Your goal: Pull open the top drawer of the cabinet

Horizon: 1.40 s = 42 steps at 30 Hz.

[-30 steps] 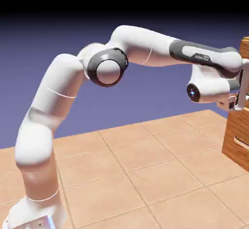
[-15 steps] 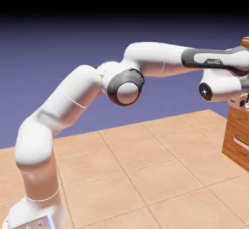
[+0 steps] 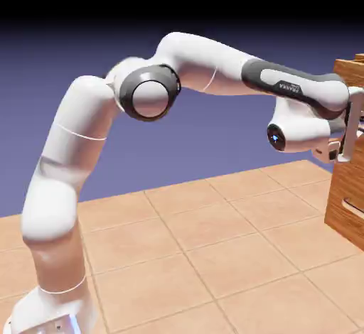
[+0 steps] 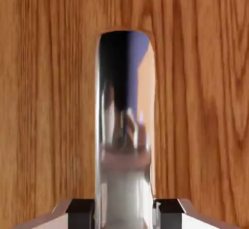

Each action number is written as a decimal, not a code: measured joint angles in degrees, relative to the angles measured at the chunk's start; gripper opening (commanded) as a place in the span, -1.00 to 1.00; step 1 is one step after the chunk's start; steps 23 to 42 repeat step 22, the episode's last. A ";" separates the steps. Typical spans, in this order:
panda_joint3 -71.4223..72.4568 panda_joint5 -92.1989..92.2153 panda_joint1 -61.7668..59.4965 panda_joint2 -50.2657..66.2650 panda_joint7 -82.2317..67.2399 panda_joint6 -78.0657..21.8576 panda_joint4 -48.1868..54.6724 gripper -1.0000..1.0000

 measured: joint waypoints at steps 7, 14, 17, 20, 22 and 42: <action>-0.19 0.48 -0.77 -10.20 -0.50 -4.43 -14.53 -1.00; -0.64 -0.06 -1.39 -21.47 -0.06 -7.87 -29.06 -1.00; -0.94 -0.64 -1.61 -26.77 0.41 -8.90 -35.29 -1.00; -1.31 -1.30 -1.70 -31.50 0.93 -9.48 -40.51 1.00; -1.31 -1.33 -1.71 -31.50 0.95 -9.42 -40.52 1.00; -1.31 -1.33 -1.71 -31.50 0.95 -9.42 -40.52 1.00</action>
